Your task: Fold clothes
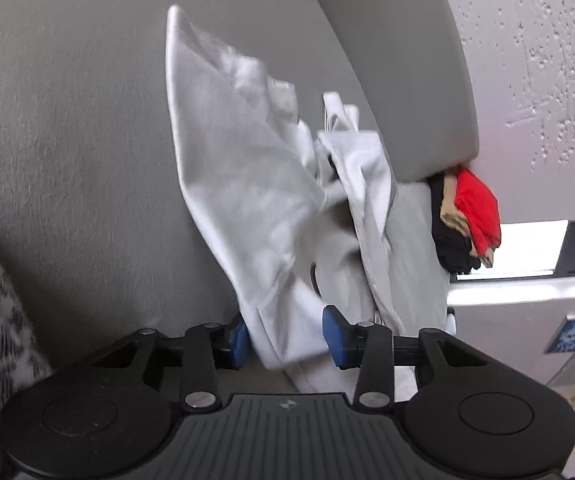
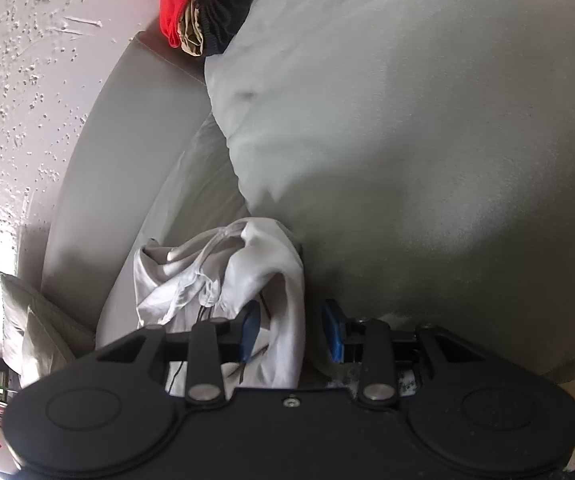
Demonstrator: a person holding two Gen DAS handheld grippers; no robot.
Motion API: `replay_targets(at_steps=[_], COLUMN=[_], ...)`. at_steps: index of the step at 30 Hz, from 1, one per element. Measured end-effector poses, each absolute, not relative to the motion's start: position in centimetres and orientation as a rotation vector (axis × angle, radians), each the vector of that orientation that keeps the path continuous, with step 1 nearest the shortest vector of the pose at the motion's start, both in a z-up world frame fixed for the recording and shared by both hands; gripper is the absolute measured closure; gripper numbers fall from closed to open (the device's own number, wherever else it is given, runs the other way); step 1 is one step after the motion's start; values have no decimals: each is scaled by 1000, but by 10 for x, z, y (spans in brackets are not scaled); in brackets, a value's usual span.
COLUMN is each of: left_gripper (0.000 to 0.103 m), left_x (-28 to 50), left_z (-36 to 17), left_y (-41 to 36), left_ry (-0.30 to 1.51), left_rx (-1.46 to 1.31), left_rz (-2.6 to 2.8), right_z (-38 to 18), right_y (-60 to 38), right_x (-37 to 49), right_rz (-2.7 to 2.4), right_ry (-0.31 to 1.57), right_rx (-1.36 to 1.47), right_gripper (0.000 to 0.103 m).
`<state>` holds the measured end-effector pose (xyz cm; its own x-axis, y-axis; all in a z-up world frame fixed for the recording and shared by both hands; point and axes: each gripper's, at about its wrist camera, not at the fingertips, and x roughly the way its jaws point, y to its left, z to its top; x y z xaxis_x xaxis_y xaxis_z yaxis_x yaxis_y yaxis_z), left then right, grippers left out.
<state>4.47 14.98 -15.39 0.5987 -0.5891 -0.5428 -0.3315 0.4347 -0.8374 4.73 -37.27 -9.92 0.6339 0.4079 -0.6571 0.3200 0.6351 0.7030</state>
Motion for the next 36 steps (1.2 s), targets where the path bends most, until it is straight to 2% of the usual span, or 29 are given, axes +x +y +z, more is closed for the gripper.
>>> replay_targets(at_steps=[3, 5, 6, 11, 12, 13, 14, 19, 22, 25, 28, 30, 33, 36], left_gripper=[74, 93, 97, 100, 100, 100, 101, 101, 101, 101, 101, 101, 100, 100], left_x=[49, 53, 54, 56, 56, 56, 56, 47, 40, 53, 77, 78, 58, 37], left_z=[-153, -153, -154, -157, -157, -155, -152, -102, -57, 0, 71, 115, 152, 189], left_y=[151, 150, 151, 154, 154, 154, 152, 141, 136, 132, 141, 155, 168, 182], left_ry=[939, 948, 953, 964, 965, 966, 968, 930, 878, 804, 706, 608, 502, 395], left_rx=[-1163, -1137, -1129, -1117, -1114, -1102, -1074, -813, -742, -708, -728, -765, -789, -812], left_rz=[-179, -169, -160, -145, -144, -142, -134, -111, -198, -260, -263, -256, -257, -257], right_z=[-100, -101, -101, -101, -100, -98, -95, -65, -46, -15, 41, 94, 161, 185], right_y=[-374, -374, -375, -380, -380, -378, -374, -347, -344, -336, -327, -335, -358, -369], right_x=[47, 46, 45, 39, 38, 38, 38, 35, 33, 45, 74, 80, 56, 35], right_rz=[65, 70, 69, 58, 52, 44, 28, -3, 150, 318, 404, 421, 407, 351], right_ry=[912, 907, 902, 879, 884, 892, 909, 967, 970, 892, 746, 563, 251, 154], right_rx=[924, 928, 935, 972, 958, 931, 870, 630, 811, 1006, 1076, 1102, 1141, 1133], right_gripper=[69, 69, 69, 69, 73, 80, 100, 101, 101, 101, 101, 101, 101, 101])
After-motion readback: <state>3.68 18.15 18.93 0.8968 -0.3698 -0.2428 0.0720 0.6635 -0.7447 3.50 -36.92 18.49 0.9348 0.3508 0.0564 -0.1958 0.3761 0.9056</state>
